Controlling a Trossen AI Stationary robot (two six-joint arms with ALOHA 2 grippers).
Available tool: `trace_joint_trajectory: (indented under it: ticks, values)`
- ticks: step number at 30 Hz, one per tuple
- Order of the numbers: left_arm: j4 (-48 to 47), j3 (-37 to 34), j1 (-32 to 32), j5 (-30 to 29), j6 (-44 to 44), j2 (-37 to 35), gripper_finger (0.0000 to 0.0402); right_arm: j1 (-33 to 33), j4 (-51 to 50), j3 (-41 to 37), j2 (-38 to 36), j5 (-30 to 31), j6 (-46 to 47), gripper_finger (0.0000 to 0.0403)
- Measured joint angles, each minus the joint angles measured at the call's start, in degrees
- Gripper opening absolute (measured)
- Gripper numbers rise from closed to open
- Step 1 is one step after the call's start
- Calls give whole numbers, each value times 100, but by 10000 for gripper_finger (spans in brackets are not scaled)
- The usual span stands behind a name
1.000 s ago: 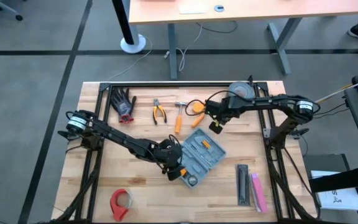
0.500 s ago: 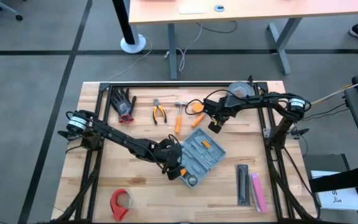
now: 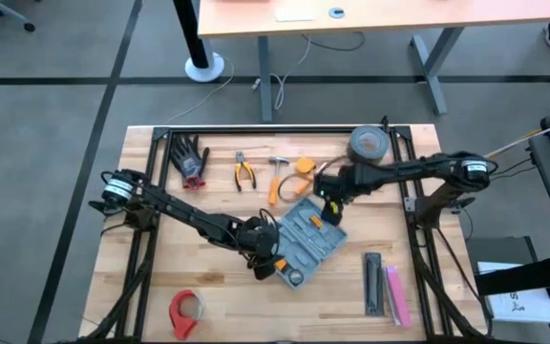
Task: Prefit tool cases
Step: Remove the screwdriver bits from the gray tool box
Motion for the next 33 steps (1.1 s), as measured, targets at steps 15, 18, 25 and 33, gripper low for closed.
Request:
trace_joint_trajectory:
  ticks: [15,18,25,33]
  values:
    - [-709,-2,7,-498,22,-2,184,1732,26,-33,621,59,415,153]
    - [-779,-27,8,-735,198,-2,179,1892,58,-33,764,57,508,151]
    - [-785,-59,25,-809,379,-4,169,2299,221,-7,1021,-412,1030,139]
    - [-807,-63,26,-791,408,-4,177,2930,586,281,1045,-640,2357,125]
